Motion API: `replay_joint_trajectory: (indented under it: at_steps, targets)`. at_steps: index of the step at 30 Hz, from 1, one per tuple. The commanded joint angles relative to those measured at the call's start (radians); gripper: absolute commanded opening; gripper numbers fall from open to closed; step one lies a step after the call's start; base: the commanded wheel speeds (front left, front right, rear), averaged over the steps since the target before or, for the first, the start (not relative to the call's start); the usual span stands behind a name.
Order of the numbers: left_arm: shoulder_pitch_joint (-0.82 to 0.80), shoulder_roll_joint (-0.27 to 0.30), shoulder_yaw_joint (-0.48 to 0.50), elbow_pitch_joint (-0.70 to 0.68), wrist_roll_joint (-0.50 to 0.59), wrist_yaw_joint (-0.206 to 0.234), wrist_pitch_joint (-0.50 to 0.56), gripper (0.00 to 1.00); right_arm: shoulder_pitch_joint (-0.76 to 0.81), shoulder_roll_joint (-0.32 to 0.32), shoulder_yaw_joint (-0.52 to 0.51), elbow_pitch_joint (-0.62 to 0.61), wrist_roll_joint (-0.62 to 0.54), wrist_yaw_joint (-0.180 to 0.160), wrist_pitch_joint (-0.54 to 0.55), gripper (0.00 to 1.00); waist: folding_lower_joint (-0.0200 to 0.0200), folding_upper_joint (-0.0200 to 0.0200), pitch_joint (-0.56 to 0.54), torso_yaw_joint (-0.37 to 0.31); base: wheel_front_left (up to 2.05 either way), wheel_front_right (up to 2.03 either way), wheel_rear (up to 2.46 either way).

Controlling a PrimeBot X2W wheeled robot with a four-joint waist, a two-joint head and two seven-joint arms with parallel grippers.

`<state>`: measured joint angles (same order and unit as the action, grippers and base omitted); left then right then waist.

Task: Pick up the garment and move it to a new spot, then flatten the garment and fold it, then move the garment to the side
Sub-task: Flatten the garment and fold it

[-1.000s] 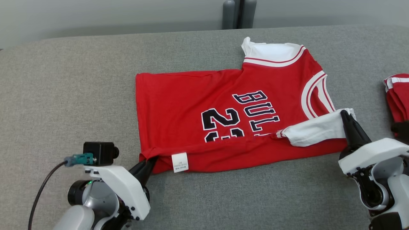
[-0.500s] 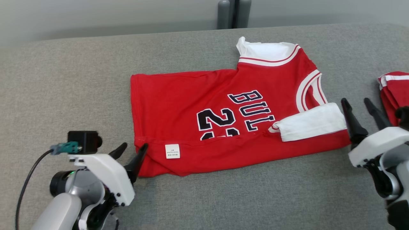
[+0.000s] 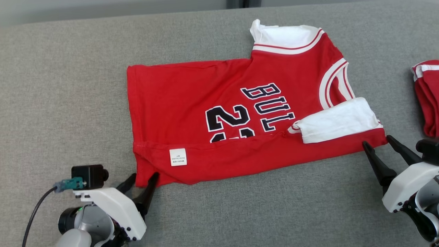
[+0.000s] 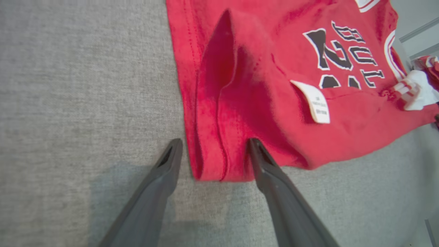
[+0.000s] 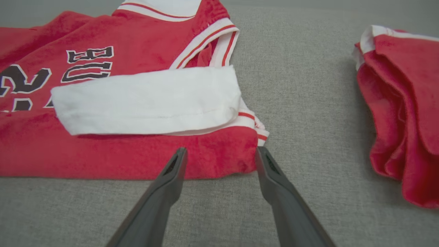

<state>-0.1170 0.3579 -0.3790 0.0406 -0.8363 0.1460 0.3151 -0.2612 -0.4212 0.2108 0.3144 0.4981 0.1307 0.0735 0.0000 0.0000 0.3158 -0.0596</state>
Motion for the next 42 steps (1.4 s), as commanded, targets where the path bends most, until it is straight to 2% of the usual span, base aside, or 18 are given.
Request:
replay_joint_trajectory:
  at_steps: [1,10,11,12,13,15,16,17,21,27,31,34,35,36,37,39,42]
  targets:
    - [-0.016,0.000,-0.009,0.034,0.013,-0.004,0.004,1.00,-0.022,0.002,-0.010,0.011,-0.016,0.000,0.017,1.00,0.0000,0.0000,0.017,0.004,0.00,0.00,0.00]
    - [-0.064,-0.016,-0.025,0.100,0.015,-0.027,-0.006,1.00,-0.058,0.017,-0.058,0.054,-0.060,0.000,0.062,1.00,0.0000,0.0000,0.042,0.022,0.00,0.00,0.00]
    - [-0.062,-0.018,-0.034,0.106,0.010,-0.035,0.006,0.97,-0.059,0.018,-0.057,0.060,-0.062,0.000,0.072,1.00,0.0000,0.0000,0.044,0.023,0.00,0.00,0.00]
    - [-0.059,-0.022,-0.046,0.112,0.004,-0.045,0.017,0.71,-0.059,0.020,-0.052,0.065,-0.061,0.000,0.083,1.00,0.0000,0.0000,0.045,0.024,0.00,0.00,0.00]
    - [-0.057,-0.025,-0.057,0.115,-0.002,-0.056,0.028,0.58,-0.059,0.024,-0.042,0.068,-0.057,0.000,0.096,1.00,0.0000,0.0000,0.045,0.024,0.00,0.00,0.00]
    - [-0.050,-0.033,-0.072,0.113,-0.019,-0.080,0.044,0.00,-0.061,0.029,-0.028,0.074,-0.037,0.000,0.117,1.00,0.0000,0.0000,0.045,0.023,0.00,0.00,0.00]
    - [-0.047,-0.034,-0.076,0.110,-0.027,-0.091,0.052,0.00,-0.063,0.030,-0.020,0.075,-0.027,0.000,0.126,0.43,0.0000,0.0000,0.044,0.024,0.00,0.00,0.00]
    - [-0.044,-0.030,-0.073,0.108,-0.033,-0.095,0.054,0.00,-0.066,0.030,-0.018,0.074,-0.015,0.000,0.128,0.00,0.0000,0.0000,0.040,0.024,0.00,0.00,0.00]
    - [-0.025,0.004,-0.064,0.081,-0.064,-0.118,0.085,0.00,-0.062,0.001,-0.018,0.056,0.043,0.000,0.154,0.00,0.0000,0.0000,0.016,0.023,0.00,0.00,0.00]
    - [0.037,0.084,-0.022,-0.048,-0.136,-0.136,0.147,0.00,0.006,-0.102,-0.031,-0.044,0.175,0.000,0.266,0.00,0.0000,0.0000,-0.015,0.018,0.00,0.00,0.00]
    - [0.112,0.128,-0.007,-0.139,-0.183,-0.126,0.191,0.00,0.097,-0.181,-0.031,-0.133,0.269,0.000,0.388,0.00,0.0000,0.0000,-0.016,0.013,0.00,0.00,0.00]
    - [0.155,0.137,-0.013,-0.168,-0.171,-0.107,0.187,0.00,0.144,-0.210,-0.037,-0.174,0.301,0.000,0.436,0.00,0.0000,0.0000,-0.005,0.005,0.00,0.00,0.00]
    - [0.166,0.128,-0.013,-0.172,-0.169,-0.097,0.177,0.07,0.152,-0.209,-0.041,-0.180,0.299,0.000,0.429,0.37,0.0000,0.0000,-0.002,0.002,0.00,0.00,0.00]
    - [0.174,0.120,-0.014,-0.177,-0.165,-0.091,0.167,0.65,0.161,-0.205,-0.042,-0.181,0.293,0.000,0.425,1.00,0.0000,0.0000,0.001,0.000,0.00,0.00,0.00]
    - [0.183,0.117,-0.016,-0.183,-0.159,-0.086,0.157,1.00,0.168,-0.203,-0.038,-0.187,0.287,0.000,0.425,1.00,0.0000,0.0000,0.003,-0.003,0.00,0.00,0.00]
    - [0.193,0.119,-0.009,-0.203,-0.138,-0.072,0.132,1.00,0.168,-0.211,-0.039,-0.217,0.291,0.000,0.428,1.00,0.0000,0.0000,0.009,-0.005,0.00,0.00,0.00]
    - [0.198,0.160,0.010,-0.253,-0.082,-0.044,0.109,1.00,0.165,-0.260,-0.071,-0.302,0.303,0.000,0.432,1.00,0.0000,0.0000,0.029,-0.004,0.00,0.00,0.00]
